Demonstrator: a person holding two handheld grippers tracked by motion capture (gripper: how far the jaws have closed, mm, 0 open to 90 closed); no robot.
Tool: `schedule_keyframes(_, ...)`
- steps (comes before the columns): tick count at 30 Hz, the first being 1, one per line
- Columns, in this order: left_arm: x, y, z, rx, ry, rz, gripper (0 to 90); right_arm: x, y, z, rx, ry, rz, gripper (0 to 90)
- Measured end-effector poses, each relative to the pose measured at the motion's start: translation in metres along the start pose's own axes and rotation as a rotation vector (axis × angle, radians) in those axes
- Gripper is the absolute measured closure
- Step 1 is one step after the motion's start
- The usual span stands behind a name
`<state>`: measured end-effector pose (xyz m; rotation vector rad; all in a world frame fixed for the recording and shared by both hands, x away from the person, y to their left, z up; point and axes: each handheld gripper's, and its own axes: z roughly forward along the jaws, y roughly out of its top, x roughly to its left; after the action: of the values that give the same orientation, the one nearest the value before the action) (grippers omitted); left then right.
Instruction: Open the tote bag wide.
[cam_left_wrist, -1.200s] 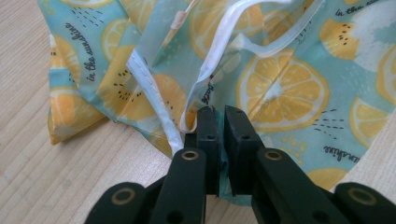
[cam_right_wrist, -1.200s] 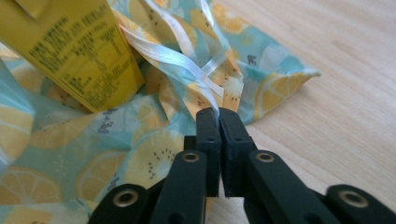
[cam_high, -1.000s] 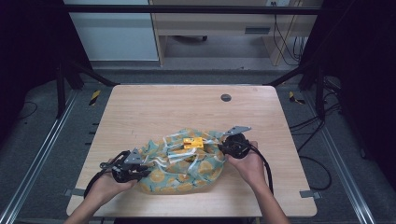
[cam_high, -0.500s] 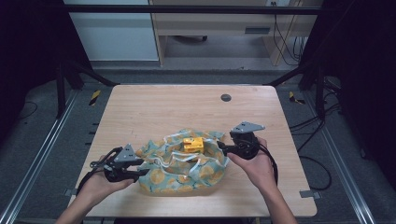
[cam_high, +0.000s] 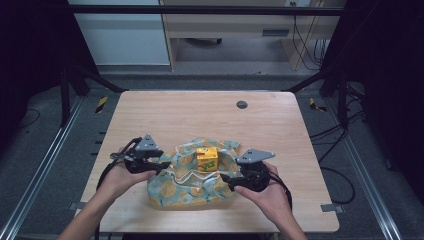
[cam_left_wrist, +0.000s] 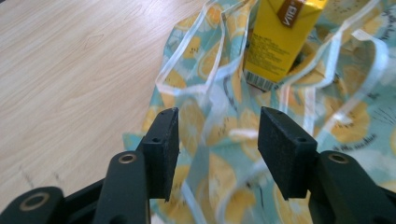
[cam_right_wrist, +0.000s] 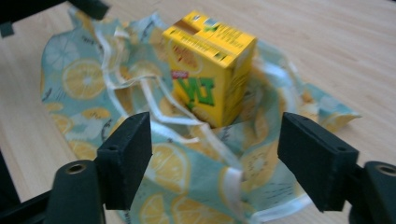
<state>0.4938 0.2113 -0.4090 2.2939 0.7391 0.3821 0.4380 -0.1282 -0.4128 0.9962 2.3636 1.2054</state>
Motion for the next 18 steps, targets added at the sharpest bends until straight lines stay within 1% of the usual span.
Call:
schedule_keyframes(3, 0.001, 0.008, 0.012, 0.026, -0.005, 0.018, 46.9, 0.005, -0.005, 0.005, 0.02, 0.01, -0.021, 22.3)
schedule_keyframes(5, 0.001, 0.011, 0.021, 0.039, -0.013, 0.021, 45.8, 0.007, -0.008, 0.008, 0.026, 0.02, -0.028, 19.9)
schedule_keyframes(10, 0.0, 0.015, 0.035, 0.061, -0.028, 0.028, 44.6, 0.009, -0.014, 0.015, 0.043, 0.04, -0.032, 16.4)
schedule_keyframes(12, -0.001, 0.016, 0.038, 0.068, -0.027, 0.029, 44.3, 0.01, -0.017, 0.018, 0.052, 0.043, -0.034, 15.5)
schedule_keyframes(16, -0.002, 0.016, 0.043, 0.081, -0.035, 0.042, 46.2, 0.011, -0.021, 0.024, 0.071, 0.05, -0.034, 16.5)
schedule_keyframes(18, -0.002, 0.016, 0.044, 0.088, -0.04, 0.054, 49.4, 0.011, -0.023, 0.026, 0.081, 0.051, -0.036, 20.5)
